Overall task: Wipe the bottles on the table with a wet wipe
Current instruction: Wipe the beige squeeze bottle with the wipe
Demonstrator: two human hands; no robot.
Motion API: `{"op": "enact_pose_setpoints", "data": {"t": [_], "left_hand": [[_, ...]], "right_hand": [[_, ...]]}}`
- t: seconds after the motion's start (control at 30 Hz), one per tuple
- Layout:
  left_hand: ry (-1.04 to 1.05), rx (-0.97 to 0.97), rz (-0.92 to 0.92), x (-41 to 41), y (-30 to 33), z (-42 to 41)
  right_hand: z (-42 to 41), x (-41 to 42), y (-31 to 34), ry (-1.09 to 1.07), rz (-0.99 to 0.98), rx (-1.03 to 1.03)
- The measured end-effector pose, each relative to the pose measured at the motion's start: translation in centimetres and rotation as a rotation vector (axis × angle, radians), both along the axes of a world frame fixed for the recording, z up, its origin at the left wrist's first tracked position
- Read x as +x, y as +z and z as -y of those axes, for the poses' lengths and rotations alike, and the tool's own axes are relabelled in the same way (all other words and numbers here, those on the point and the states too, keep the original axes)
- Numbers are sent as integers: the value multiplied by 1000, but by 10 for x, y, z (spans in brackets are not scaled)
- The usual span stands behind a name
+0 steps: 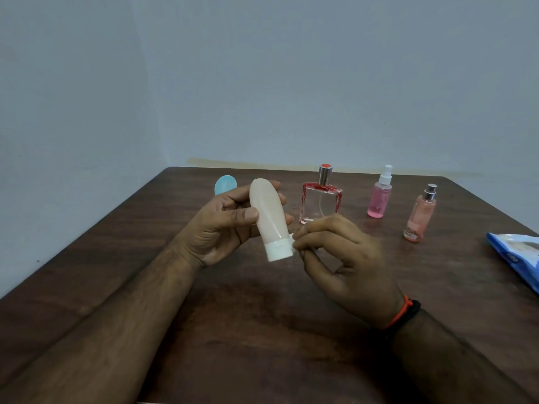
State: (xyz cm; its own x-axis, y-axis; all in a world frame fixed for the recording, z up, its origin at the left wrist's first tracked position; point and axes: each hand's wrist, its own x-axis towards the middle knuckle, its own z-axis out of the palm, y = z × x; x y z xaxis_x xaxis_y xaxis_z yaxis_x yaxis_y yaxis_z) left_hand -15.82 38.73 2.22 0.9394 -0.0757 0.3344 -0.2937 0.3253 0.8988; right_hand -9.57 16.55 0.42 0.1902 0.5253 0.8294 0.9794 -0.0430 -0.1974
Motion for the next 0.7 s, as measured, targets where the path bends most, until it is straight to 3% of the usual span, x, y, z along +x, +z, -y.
{"op": "enact_pose_setpoints", "data": {"t": [0.27,0.6,0.7], "left_hand": [[111,91,-75,3,-6,10],[-82,184,-132,3,-6,17],[-76,297,-140,2,-4,21]], "right_hand": [[-2,-2,0,22,13,8],[-1,3,1,-104,-43,150],[0,5,2,-128,-40,213]]}}
